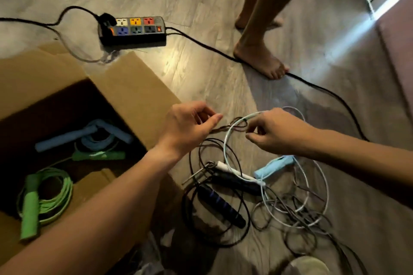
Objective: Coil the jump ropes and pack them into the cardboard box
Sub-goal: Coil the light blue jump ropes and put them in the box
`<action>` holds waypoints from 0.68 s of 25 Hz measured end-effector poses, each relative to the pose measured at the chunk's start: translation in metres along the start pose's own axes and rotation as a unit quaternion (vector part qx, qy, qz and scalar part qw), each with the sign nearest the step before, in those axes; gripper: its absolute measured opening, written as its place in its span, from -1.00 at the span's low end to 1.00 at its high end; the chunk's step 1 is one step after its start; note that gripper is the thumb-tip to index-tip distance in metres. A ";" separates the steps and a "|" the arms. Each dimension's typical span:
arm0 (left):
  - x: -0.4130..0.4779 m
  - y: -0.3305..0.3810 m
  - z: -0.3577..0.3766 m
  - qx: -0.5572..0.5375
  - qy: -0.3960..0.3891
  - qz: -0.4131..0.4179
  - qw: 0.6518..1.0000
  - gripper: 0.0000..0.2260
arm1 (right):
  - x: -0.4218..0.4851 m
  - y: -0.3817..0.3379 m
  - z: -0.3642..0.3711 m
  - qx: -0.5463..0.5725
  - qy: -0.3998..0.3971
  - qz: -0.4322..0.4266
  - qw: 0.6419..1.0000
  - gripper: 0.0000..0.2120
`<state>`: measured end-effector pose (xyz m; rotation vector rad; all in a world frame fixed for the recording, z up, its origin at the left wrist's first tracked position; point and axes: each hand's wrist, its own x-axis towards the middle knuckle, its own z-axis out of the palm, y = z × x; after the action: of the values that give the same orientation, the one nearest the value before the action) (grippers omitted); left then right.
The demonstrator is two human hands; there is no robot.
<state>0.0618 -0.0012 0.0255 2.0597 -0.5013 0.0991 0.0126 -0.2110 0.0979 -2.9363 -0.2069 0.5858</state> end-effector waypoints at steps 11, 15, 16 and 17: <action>-0.059 0.009 0.201 0.196 -0.452 0.010 0.870 -0.57 | -0.037 0.110 0.138 0.057 -0.140 0.143 0.978 -0.68; -0.060 0.036 0.215 0.115 -0.484 -0.059 0.866 -0.77 | -0.054 0.122 0.133 0.071 -0.113 0.145 0.980 -0.69; -0.054 0.045 0.210 0.071 -0.474 -0.080 0.874 -0.81 | -0.061 0.127 0.124 0.074 -0.093 0.153 0.981 -0.69; -0.046 0.057 0.204 0.025 -0.466 -0.092 0.880 -0.83 | -0.072 0.134 0.112 0.078 -0.069 0.166 0.981 -0.71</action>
<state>-0.0295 -0.1839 -0.0471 2.0956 -0.8697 -1.0497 -0.0827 -0.3419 0.0005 -2.7946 0.3091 0.8102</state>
